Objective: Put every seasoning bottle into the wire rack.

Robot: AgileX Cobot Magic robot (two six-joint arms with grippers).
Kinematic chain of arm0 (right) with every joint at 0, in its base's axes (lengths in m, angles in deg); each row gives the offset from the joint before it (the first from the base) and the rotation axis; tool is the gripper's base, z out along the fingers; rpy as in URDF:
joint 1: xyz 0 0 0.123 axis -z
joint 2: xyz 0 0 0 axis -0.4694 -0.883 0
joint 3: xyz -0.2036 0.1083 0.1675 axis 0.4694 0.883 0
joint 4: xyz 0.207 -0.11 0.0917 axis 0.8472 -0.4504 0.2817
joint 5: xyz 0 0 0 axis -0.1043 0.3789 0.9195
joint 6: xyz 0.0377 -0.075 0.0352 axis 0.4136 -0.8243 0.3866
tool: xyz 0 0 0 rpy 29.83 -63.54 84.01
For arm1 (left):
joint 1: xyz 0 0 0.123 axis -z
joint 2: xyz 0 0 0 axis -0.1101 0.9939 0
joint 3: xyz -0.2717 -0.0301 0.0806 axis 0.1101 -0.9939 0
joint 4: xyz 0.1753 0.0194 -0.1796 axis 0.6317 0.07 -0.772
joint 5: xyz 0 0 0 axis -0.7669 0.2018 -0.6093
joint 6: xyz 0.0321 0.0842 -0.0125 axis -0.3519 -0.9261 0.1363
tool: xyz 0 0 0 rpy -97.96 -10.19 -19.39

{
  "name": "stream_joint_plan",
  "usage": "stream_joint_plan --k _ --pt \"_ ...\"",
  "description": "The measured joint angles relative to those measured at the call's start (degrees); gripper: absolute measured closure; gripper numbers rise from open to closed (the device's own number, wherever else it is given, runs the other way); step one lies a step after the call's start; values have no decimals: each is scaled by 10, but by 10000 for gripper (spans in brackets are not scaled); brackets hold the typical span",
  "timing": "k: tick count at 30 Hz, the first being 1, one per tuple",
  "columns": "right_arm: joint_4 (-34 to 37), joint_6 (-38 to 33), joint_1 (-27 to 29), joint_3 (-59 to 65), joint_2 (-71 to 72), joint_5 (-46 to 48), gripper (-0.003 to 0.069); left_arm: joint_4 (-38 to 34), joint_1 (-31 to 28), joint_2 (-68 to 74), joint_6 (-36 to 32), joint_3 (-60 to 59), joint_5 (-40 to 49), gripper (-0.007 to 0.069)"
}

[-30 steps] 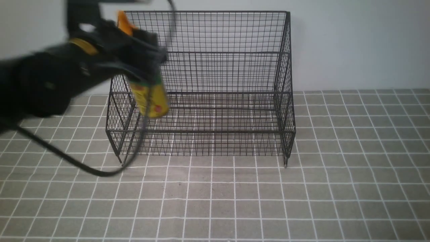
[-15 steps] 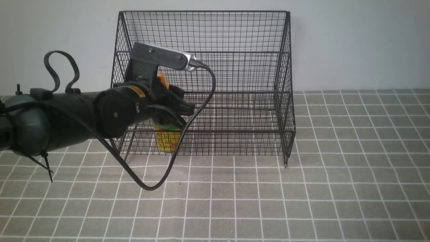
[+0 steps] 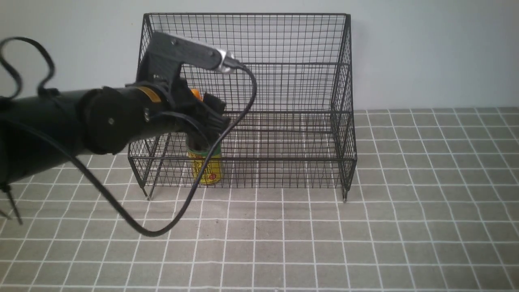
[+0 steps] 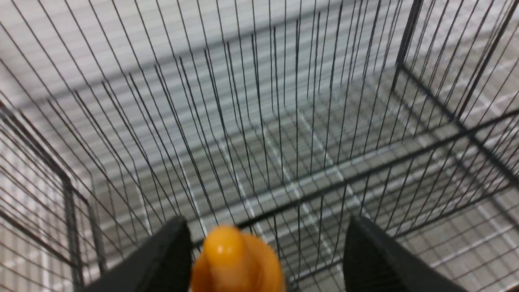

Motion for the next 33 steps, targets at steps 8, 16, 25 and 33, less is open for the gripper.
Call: stream_joint_plan --k 8,16,25,33 --pt "0 0 0 0 0 0 671 2 0 -89 -1 0 55 241" --pt "0 0 0 0 0 0 671 10 0 -254 11 0 244 594" --pt "0 0 0 0 0 0 671 37 0 -495 156 -91 310 631" --pt "0 0 0 0 0 0 671 41 0 -620 162 -126 327 631"
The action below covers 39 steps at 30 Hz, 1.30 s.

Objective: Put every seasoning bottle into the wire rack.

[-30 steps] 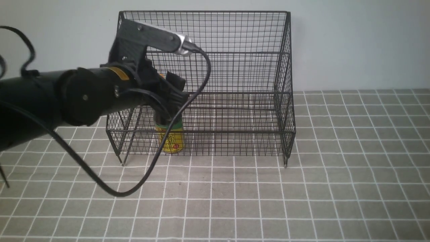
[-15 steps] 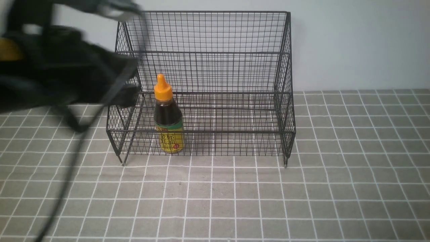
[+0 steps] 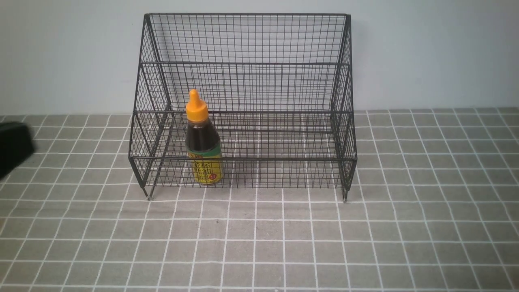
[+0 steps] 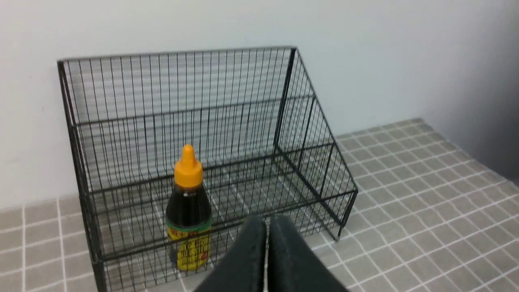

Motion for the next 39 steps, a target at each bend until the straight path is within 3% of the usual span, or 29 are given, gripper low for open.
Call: stream_joint_plan --k 9,13,17,23,28,39 --pt "0 0 0 0 0 0 671 7 0 -25 -19 0 5 631" --pt "0 0 0 0 0 0 671 41 0 -30 -33 -20 8 631" --pt "0 0 0 0 0 0 671 77 -17 -74 -32 -114 -37 631" --pt "0 0 0 0 0 0 671 86 -120 -197 -32 -348 -157 631" --pt "0 0 0 0 0 0 671 90 -155 -263 -32 -465 -180 631" --pt "1 0 0 0 0 0 671 91 -156 -276 -32 -485 -137 631"
